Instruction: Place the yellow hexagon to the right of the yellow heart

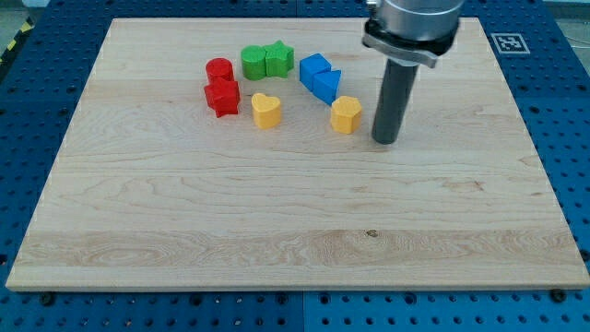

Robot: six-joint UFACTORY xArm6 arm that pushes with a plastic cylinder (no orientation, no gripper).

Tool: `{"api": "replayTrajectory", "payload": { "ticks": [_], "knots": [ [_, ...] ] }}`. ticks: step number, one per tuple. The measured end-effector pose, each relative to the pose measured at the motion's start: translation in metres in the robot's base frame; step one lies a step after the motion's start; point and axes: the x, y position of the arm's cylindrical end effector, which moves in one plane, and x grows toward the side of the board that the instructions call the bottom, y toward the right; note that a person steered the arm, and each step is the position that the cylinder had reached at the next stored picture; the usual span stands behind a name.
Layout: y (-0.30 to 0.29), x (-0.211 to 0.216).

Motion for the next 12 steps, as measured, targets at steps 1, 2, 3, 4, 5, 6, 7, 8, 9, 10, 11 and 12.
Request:
{"api": "replayTrajectory", "payload": {
  "ticks": [1,2,3,4,5,6,7,8,9,10,11,12],
  "knots": [
    [0.016,-0.010],
    [0.014,-0.029],
    [-0.016,-0.035],
    [-0.040,-0.035],
    [-0.028,-0.035],
    [-0.016,-0.031],
    [-0.017,-0.020],
    [-0.032,-0.017],
    [-0.061,-0.017],
    [-0.066,-0.016],
    [-0.069,-0.015],
    [-0.086,-0.015]
  ]
}}
